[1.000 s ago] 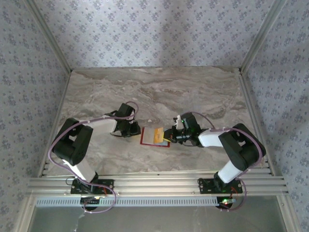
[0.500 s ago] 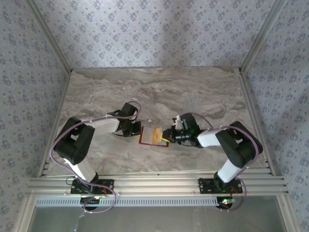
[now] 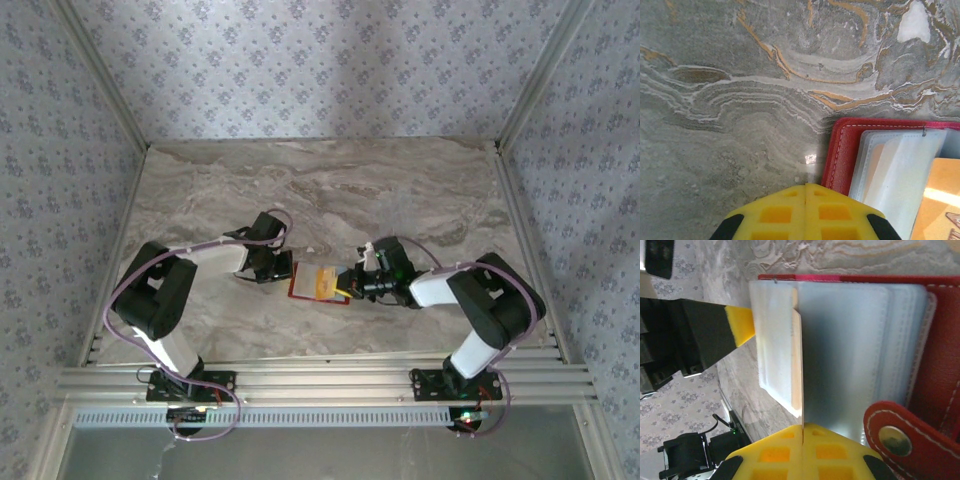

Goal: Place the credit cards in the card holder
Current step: Insert the credit card into the card slot.

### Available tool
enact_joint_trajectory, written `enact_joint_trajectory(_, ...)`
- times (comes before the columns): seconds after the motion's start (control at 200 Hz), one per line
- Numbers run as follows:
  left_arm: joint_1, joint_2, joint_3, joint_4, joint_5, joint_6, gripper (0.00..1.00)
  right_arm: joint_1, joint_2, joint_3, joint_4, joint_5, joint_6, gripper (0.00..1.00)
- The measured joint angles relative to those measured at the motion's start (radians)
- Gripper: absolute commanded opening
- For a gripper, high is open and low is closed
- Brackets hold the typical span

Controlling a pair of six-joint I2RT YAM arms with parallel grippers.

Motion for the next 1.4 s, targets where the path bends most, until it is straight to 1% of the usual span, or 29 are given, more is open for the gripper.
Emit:
enact_joint_trajectory(0.255, -0.002, 0.001, 0.000, 0.001, 0.000, -0.008, 0.00, 0.000, 0.053, 0.028, 0.023, -0.018, 0.003, 0.00)
enact_joint_trajectory(0.485, -0.009, 0.002, 0.000, 0.001, -0.010, -0.023, 0.00, -0.001, 0.060, 0.048, 0.021, -0.017, 0.003, 0.00)
enact_joint_trajectory(0.725, -0.014, 0.001, 0.000, 0.002, -0.019, -0.034, 0.00, 0.003, 0.075, 0.065, 0.020, 0.008, 0.003, 0.00)
enact_joint_trajectory(1.044, -0.035, -0.003, -0.001, 0.005, -0.054, -0.053, 0.00, 0.059, 0.075, 0.084, 0.010, 0.075, -0.006, 0.00)
enact_joint_trajectory(1.229, -0.047, -0.005, -0.001, 0.005, -0.077, -0.056, 0.00, 0.093, 0.075, 0.121, -0.023, 0.104, -0.024, 0.02)
enact_joint_trajectory(1.399, -0.054, -0.006, -0.001, 0.005, -0.091, -0.060, 0.00, 0.129, 0.102, 0.171, -0.048, 0.126, -0.043, 0.07)
